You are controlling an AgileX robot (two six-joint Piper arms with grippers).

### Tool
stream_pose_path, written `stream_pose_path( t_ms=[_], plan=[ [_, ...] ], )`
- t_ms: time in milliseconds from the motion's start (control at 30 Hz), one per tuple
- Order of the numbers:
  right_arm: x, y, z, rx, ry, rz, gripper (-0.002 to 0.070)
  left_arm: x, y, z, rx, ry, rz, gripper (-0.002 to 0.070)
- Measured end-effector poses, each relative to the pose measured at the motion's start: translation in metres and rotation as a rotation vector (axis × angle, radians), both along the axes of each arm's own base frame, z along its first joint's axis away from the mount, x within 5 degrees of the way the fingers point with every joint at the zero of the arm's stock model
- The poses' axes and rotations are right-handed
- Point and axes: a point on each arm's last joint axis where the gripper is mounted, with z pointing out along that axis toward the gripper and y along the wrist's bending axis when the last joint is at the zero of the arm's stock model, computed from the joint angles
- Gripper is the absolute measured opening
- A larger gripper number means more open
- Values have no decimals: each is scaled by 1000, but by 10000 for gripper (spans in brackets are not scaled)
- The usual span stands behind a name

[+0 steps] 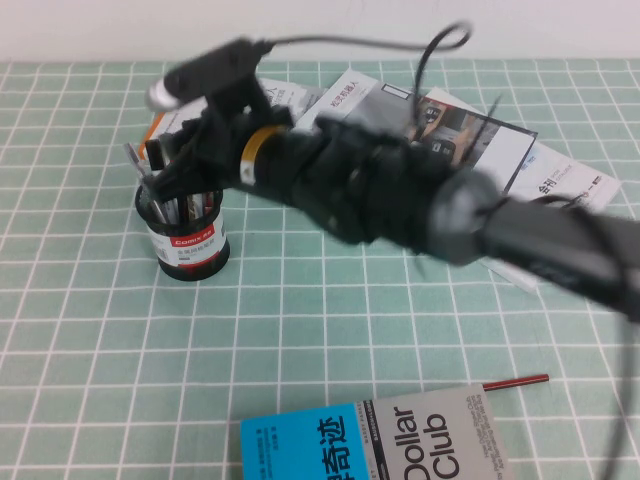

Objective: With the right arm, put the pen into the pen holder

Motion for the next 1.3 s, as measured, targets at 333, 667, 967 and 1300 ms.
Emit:
stream_pose_path(
  t_ms=[333,667,967,1300],
  plan=[
    [-58,-65,88,-271,173,-39,-15,0,0,0,0,0,0,-6],
    [-136,-141,157,-397,286,35,-19,0,0,0,0,0,0,-6],
    [-215,-228,175,-305,251,17,-19,0,0,0,0,0,0,-6],
    [-280,-301,141,-345,291,-2,-19,0,0,0,0,0,0,-6]
  ],
)
